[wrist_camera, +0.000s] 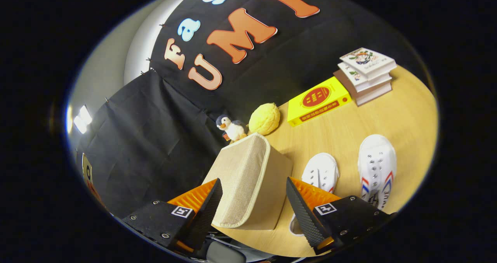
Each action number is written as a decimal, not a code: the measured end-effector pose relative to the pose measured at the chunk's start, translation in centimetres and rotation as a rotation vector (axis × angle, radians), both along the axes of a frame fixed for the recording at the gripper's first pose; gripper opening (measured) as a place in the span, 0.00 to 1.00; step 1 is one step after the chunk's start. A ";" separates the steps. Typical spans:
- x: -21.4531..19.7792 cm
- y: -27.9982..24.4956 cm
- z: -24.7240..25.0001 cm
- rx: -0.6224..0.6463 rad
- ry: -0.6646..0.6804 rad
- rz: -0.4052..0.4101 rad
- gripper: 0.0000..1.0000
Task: Open the storage box then place both shoes into the box .Put the left shoe in first, then the right shoe, with the right side of both shoes facing outward in a uniform manner.
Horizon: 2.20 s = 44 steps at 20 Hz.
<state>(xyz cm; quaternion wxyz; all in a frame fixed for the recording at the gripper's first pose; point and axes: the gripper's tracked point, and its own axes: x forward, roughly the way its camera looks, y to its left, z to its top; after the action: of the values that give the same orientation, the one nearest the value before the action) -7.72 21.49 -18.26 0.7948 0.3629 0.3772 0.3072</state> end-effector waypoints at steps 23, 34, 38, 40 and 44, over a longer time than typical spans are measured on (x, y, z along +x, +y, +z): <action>0.4 6.1 0.3 0.500 0.343 -0.020 0.52; 0.3 7.5 9.3 0.414 0.181 0.005 0.02; 0.8 10.0 12.1 0.407 0.135 0.007 0.03; 0.7 11.7 13.8 0.435 0.127 0.012 0.03; 0.2 15.6 16.5 0.474 0.126 0.019 0.03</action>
<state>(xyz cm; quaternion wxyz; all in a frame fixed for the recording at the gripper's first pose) -7.53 37.09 -1.77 0.6594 0.5541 0.3467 0.3714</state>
